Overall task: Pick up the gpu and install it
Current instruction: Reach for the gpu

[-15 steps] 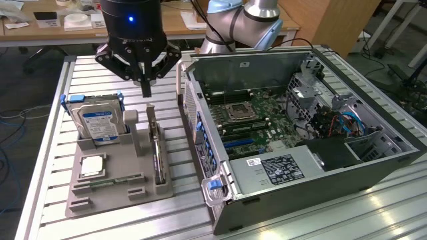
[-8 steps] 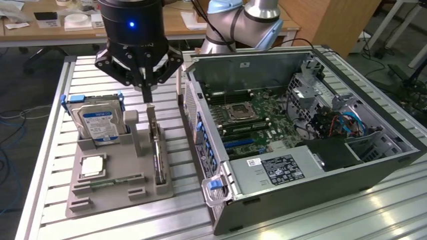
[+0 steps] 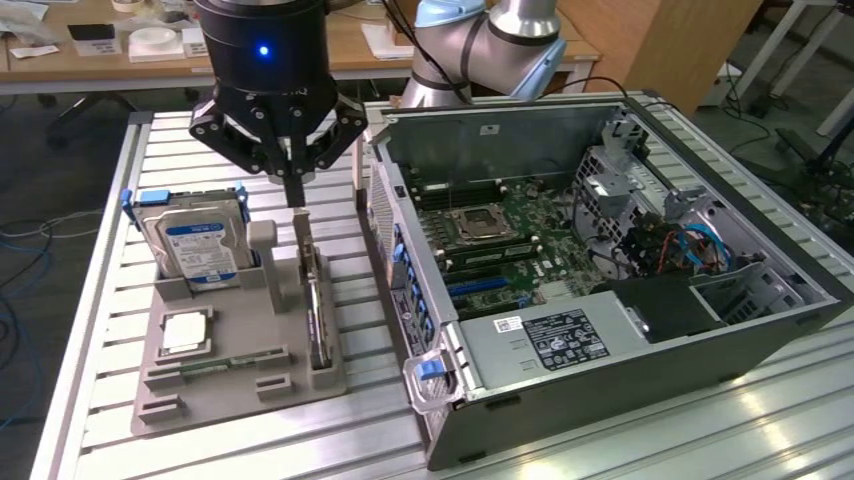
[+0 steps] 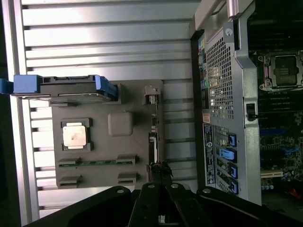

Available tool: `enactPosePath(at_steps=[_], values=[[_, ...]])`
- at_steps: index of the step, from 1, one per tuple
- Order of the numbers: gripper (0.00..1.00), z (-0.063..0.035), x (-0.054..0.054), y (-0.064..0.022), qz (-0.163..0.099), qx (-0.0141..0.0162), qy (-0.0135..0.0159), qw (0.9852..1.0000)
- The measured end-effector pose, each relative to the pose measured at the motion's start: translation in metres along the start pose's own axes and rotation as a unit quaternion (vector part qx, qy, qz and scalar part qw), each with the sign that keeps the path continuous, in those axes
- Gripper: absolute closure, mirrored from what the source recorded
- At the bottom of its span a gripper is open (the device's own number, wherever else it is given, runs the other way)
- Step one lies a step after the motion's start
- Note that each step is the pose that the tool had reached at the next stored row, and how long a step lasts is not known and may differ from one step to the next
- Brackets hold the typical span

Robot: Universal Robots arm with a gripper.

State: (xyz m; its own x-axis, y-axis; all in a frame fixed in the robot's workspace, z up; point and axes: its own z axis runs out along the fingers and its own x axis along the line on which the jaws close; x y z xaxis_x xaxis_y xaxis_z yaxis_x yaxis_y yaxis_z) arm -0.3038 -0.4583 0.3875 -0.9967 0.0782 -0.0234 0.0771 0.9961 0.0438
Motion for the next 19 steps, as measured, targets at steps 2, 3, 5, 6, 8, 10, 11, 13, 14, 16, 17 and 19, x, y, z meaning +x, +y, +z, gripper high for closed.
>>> enactPosePath(at_steps=[2,3,5,6,8,10,11,13,14,16,17,19], values=[[0.89,0.0,0.0006,-0.0001,0.0,0.0,0.0001,1.0],[0.89,0.0,0.0012,-0.0001,0.0,0.0,0.0,1.0],[0.89,0.0,0.0022,-0.0002,0.0,0.0,0.0,1.0],[0.89,0.0,0.0025,-0.0002,0.0,0.0,0.0,1.0],[0.89,0.0,0.0031,-0.0002,0.0,0.0,0.0,1.0],[0.89,0.0,0.0033,-0.0002,0.0,0.0,0.0,1.0],[0.89,-0.0001,0.0034,-0.0003,0.0,0.0,0.0,1.0],[0.89,-0.0001,0.0035,-0.0009,0.0,0.0,0.0,1.0],[0.89,-0.0002,0.0034,-0.0019,0.0,0.0,0.0001,1.0],[0.89,-0.0002,0.0032,-0.0035,0.0,0.0,0.0001,1.0],[0.89,-0.0001,0.0034,-0.0038,0.0,0.0,0.0,1.0],[0.89,0.0002,0.004,-0.004,0.0,-0.0001,-0.0001,1.0]])
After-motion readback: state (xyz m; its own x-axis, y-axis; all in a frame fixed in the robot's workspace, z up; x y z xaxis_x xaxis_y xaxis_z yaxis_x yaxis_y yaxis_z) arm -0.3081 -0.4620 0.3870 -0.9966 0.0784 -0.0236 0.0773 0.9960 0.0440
